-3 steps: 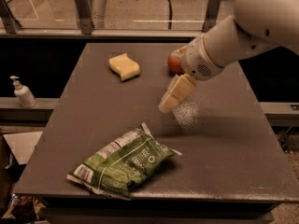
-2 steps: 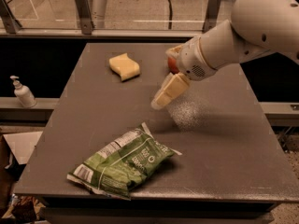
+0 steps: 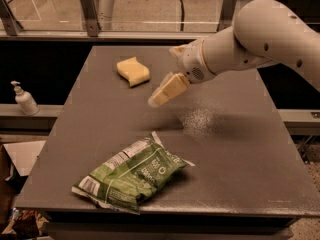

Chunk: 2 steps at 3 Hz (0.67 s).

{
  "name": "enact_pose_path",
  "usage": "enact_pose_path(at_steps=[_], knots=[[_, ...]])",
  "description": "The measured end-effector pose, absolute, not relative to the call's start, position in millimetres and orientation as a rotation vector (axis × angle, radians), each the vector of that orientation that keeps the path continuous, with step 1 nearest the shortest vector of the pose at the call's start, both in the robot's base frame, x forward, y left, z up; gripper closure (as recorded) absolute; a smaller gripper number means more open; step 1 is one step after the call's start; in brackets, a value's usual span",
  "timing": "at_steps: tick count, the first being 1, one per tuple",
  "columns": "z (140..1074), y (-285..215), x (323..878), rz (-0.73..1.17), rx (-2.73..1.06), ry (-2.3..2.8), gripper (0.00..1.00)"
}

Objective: Move sponge near green jalapeno chip bag

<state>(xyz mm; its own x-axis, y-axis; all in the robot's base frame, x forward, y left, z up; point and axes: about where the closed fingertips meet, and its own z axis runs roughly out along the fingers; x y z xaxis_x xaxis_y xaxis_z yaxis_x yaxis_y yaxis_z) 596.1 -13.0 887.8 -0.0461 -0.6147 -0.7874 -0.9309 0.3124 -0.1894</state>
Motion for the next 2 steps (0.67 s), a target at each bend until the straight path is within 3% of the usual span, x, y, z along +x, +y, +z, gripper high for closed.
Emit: enact_pose_path(at_steps=[2], knots=[[863.8,19.4,642.5,0.446,-1.342,1.785,0.0]])
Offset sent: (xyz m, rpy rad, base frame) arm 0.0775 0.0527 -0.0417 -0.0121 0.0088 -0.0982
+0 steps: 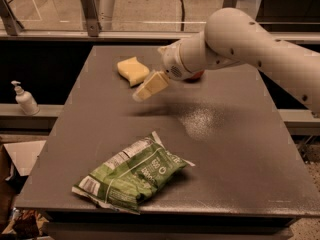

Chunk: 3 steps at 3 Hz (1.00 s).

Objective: Move sponge near green jalapeno chip bag

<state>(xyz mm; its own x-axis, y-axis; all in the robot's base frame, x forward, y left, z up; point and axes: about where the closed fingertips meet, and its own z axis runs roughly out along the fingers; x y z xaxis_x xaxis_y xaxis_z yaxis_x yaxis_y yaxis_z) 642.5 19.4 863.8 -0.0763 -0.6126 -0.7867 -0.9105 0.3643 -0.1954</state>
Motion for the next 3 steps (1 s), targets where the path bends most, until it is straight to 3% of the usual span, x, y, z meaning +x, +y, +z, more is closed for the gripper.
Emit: enact_pose_path(at_steps=[3], knots=[[831.9,61.8,690.8,0.479,-1.225,1.9,0.0]])
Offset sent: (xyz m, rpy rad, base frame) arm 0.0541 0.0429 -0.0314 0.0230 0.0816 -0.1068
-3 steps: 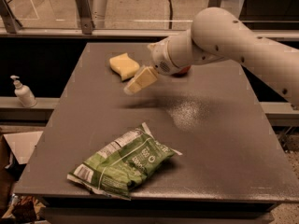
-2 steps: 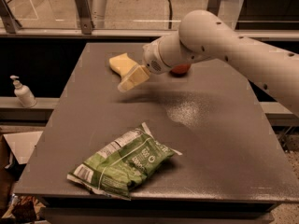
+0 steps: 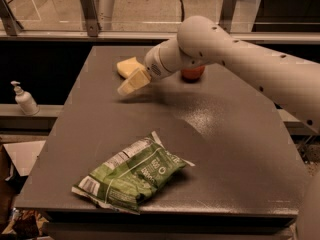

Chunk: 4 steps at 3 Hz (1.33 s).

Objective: Move sponge near green jalapeno chip bag

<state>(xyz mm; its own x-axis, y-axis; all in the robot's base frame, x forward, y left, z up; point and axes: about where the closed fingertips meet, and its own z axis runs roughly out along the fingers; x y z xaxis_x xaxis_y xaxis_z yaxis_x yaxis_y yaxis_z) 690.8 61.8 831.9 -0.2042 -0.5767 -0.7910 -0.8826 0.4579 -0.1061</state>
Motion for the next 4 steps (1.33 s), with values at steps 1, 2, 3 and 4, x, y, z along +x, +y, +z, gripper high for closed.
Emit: enact_pose_path(at_steps=[1,2,3,4], knots=[[825.9,68.5,698.1,0.493,-1.193,1.921,0.18],[819.2,69.1,700.8,0.498,-1.168,1.937,0.41],[822.9,63.8,703.3,0.494,-1.149,1.939,0.64],[839.1,55.5,701.9,0.5,-1.146,1.915,0.87]])
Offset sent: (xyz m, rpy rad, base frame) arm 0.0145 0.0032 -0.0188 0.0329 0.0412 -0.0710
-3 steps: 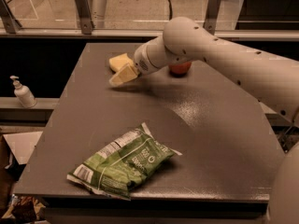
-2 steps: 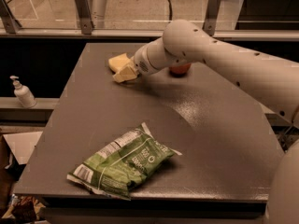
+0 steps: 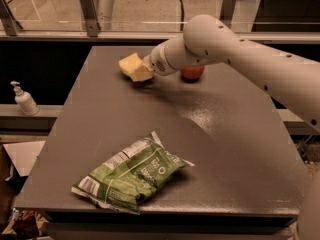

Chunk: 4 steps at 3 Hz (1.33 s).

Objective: Move sponge near green jalapeno chip bag

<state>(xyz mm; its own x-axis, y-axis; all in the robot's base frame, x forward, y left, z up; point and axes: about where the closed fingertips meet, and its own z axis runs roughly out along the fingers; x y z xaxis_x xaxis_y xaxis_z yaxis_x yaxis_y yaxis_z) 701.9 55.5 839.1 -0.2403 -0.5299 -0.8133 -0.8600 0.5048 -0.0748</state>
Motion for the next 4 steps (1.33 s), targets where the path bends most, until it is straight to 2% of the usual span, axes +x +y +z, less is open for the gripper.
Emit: enact_pose_path(at_steps=[1,4], knots=[[861.2,40.7,688.6,0.529,-1.165,1.884,1.0],[866.5,-42.6,598.2,0.665,-1.284,1.822,1.0]])
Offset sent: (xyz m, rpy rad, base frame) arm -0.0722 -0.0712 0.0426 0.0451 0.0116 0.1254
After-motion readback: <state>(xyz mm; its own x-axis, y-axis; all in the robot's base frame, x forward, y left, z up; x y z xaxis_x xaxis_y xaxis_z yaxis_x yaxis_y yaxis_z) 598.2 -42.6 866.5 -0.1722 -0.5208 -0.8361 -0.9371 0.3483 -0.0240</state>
